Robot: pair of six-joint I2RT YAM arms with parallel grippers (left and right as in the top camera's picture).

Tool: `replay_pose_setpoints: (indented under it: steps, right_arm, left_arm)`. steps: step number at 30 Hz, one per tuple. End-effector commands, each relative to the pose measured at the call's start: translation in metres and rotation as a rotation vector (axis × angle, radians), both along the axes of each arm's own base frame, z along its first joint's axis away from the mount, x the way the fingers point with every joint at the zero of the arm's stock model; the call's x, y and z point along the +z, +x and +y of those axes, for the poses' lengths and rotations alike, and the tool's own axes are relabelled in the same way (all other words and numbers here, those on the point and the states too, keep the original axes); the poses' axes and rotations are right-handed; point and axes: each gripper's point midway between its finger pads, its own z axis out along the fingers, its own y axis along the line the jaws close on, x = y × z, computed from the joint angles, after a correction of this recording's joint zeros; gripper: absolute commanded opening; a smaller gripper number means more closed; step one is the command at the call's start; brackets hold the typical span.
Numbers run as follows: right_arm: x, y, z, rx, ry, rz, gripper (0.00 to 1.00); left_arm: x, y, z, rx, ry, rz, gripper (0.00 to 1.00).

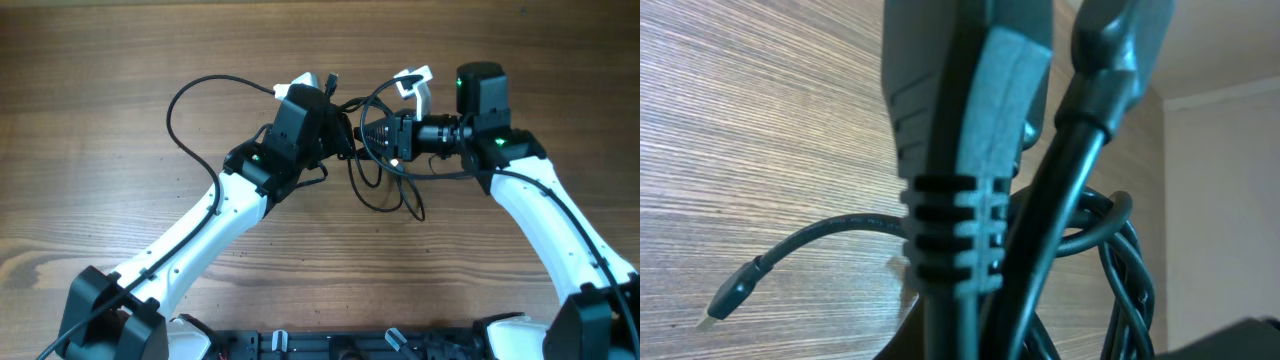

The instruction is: Untangle cables

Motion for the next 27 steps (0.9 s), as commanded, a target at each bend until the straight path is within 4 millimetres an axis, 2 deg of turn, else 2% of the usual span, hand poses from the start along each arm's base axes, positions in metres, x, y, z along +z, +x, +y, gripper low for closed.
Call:
replay_pose_setpoints:
  steps: [1, 5, 8, 13, 15, 19, 20, 22, 24, 27]
  right_arm:
    - [0.010, -0.003, 0.013, 0.074, 0.077, 0.008, 0.38]
    - [0.014, 0.006, 0.015, 0.031, 0.105, 0.056, 0.32]
    - [0.004, 0.013, 0.015, -0.026, 0.094, 0.134, 0.31]
    - [-0.008, 0.011, 0.028, -0.067, 0.047, 0.179, 0.29]
    - [-0.010, 0.012, 0.030, -0.086, 0.037, 0.193, 0.25]
    - [-0.010, 0.013, 0.029, -0.095, 0.040, 0.202, 0.04]
    - [-0.009, 0.013, 0.028, -0.093, 0.045, 0.200, 0.04]
    - [0.004, 0.009, 0.028, -0.038, 0.091, 0.171, 0.04]
    - [0.031, -0.002, 0.025, 0.075, 0.171, 0.081, 0.04]
    - [0.064, -0.010, -0.002, 0.119, 0.255, 0.030, 0.04]
  left_arm:
    - [0.006, -0.001, -0.005, -0.014, -0.028, -0.003, 0.04]
    - [0.006, -0.001, -0.005, -0.014, -0.028, -0.003, 0.04]
    - [0.006, -0.001, -0.005, -0.014, -0.028, -0.003, 0.04]
    - [0.006, -0.001, -0.005, -0.014, -0.028, -0.003, 0.04]
    - [0.006, -0.001, -0.005, -0.014, -0.028, -0.003, 0.04]
    - [0.006, -0.001, -0.005, -0.013, -0.027, -0.003, 0.04]
    - [0.006, -0.001, -0.005, -0.013, -0.027, -0.003, 0.04]
    - [0.005, 0.001, -0.002, 0.000, -0.018, -0.008, 0.04]
    - [0.003, 0.003, 0.002, 0.023, 0.003, -0.011, 0.04]
    - [-0.004, 0.003, 0.013, 0.064, 0.051, 0.001, 0.04]
